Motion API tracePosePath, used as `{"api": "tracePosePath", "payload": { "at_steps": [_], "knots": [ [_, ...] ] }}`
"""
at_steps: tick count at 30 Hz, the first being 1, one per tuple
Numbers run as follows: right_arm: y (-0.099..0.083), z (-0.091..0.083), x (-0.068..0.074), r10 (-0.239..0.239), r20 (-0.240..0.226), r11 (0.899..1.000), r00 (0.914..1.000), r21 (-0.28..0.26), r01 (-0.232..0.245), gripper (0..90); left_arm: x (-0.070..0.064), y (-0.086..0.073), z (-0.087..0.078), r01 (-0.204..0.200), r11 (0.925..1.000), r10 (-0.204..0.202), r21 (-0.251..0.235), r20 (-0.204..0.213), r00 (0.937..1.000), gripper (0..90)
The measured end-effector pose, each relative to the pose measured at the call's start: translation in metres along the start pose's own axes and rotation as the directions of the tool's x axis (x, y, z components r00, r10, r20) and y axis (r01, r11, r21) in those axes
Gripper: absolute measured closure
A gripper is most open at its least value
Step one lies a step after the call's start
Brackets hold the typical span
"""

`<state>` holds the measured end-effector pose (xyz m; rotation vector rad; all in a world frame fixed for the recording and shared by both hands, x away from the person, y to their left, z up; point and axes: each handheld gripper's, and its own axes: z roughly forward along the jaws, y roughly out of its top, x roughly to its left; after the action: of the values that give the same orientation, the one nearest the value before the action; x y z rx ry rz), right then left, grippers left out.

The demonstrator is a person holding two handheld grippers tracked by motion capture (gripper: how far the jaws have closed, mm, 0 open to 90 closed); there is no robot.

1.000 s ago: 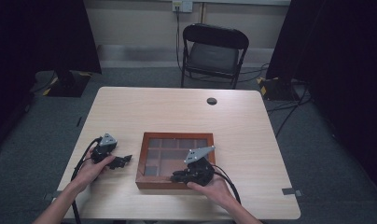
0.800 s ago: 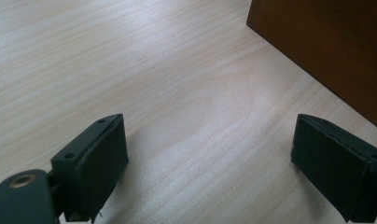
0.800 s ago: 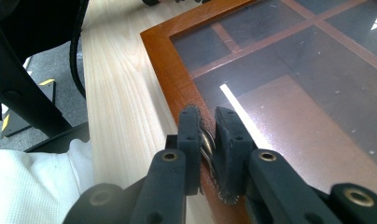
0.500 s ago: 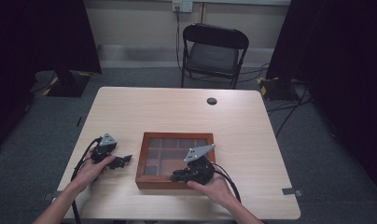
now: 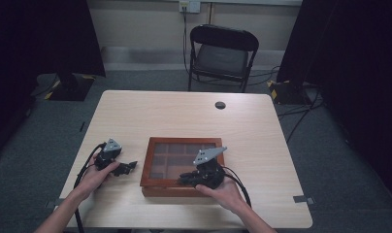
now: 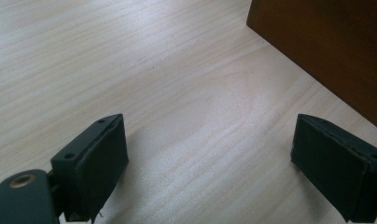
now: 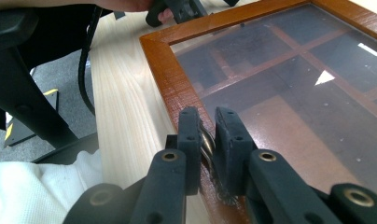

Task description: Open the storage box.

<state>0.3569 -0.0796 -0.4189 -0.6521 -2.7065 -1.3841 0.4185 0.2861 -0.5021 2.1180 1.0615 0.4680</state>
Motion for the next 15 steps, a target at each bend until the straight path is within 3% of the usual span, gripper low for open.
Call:
{"api": "tracePosePath", "payload": {
  "at_steps": [15],
  "knots": [
    [0.013,-0.010,-0.001,-0.007,0.000,1.000,1.0000,-0.023,0.007,81.3,0.000,0.000,0.000,-0.006,1.0000,0.006,0.003,-0.004,1.0000,10.0]
  ]
}}
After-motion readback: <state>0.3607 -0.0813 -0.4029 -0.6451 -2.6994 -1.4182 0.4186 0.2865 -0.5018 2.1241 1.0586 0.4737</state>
